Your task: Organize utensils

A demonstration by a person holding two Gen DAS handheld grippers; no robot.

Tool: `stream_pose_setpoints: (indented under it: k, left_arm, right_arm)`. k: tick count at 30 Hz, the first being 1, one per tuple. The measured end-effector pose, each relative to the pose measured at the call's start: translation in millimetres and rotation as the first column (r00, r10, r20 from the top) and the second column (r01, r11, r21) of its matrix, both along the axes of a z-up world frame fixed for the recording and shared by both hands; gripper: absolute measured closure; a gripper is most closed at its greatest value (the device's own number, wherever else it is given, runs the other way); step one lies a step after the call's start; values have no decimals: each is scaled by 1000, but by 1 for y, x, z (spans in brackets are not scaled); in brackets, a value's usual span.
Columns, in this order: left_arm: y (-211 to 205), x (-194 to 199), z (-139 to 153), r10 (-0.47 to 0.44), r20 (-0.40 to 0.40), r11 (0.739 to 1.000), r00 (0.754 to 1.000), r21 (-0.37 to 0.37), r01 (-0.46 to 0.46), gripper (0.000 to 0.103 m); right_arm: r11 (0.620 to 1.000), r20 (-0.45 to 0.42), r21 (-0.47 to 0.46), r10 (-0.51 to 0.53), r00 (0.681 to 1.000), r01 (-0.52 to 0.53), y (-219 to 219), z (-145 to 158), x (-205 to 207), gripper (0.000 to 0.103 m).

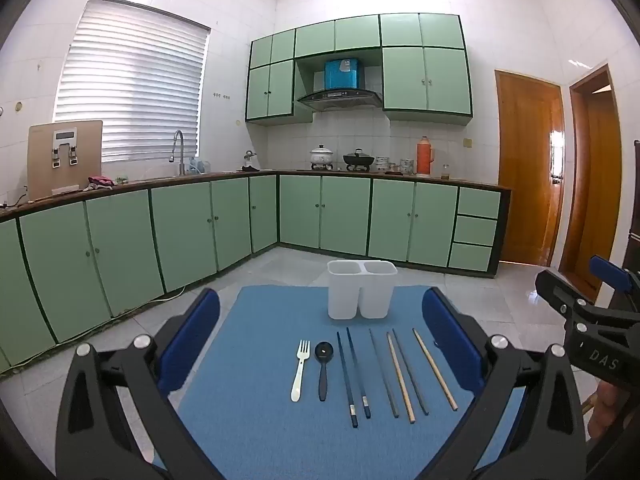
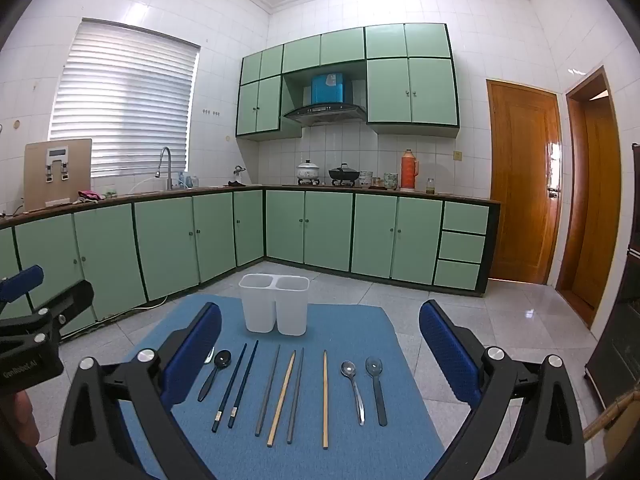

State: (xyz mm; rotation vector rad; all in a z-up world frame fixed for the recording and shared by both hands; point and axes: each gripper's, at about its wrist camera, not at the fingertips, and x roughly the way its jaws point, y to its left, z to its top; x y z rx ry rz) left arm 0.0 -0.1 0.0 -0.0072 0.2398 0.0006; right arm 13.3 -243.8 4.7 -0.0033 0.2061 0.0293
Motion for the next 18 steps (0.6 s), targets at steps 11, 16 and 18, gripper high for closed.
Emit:
stream_pose_setpoints:
  k: [11, 16, 18]
  left_arm:
    - [-5, -3, 2, 6, 13, 1000, 1000, 0, -6, 5]
    - [-7, 1, 5, 10, 12, 1000, 1000, -2, -10, 5]
    - [-6, 1, 3, 9, 14, 1000, 1000, -4, -9, 5]
  right_arm:
    - [1000, -3, 0, 0, 1000, 0, 0, 0, 0, 6]
    - [1000, -2, 0, 0, 1000, 0, 0, 1, -2, 6]
    - [1000, -6, 1, 0, 1000, 0, -1, 0, 0, 6]
